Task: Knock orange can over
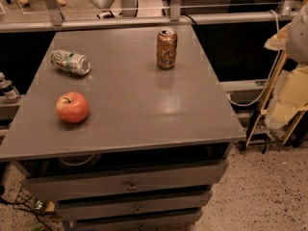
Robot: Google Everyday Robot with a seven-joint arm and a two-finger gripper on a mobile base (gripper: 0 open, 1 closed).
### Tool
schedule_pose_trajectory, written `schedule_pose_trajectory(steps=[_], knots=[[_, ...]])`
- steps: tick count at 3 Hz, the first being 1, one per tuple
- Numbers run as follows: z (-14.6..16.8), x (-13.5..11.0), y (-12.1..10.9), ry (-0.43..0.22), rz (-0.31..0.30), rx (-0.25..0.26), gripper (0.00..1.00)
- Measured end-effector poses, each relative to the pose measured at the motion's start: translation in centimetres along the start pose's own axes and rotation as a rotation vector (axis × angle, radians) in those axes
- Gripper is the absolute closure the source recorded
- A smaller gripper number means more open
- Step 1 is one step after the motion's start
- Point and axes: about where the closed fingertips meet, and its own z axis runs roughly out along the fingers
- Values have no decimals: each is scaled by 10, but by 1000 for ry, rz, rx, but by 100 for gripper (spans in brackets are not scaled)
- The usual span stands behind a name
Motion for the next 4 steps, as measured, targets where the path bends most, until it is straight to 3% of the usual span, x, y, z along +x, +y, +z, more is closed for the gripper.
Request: schedule_pose_trajectory(steps=[1, 2, 4], knots=[[0, 0, 0, 0, 0, 0, 0], [5, -8, -14, -46, 16, 13, 0], [35, -31, -53, -208, 131, 23, 0]])
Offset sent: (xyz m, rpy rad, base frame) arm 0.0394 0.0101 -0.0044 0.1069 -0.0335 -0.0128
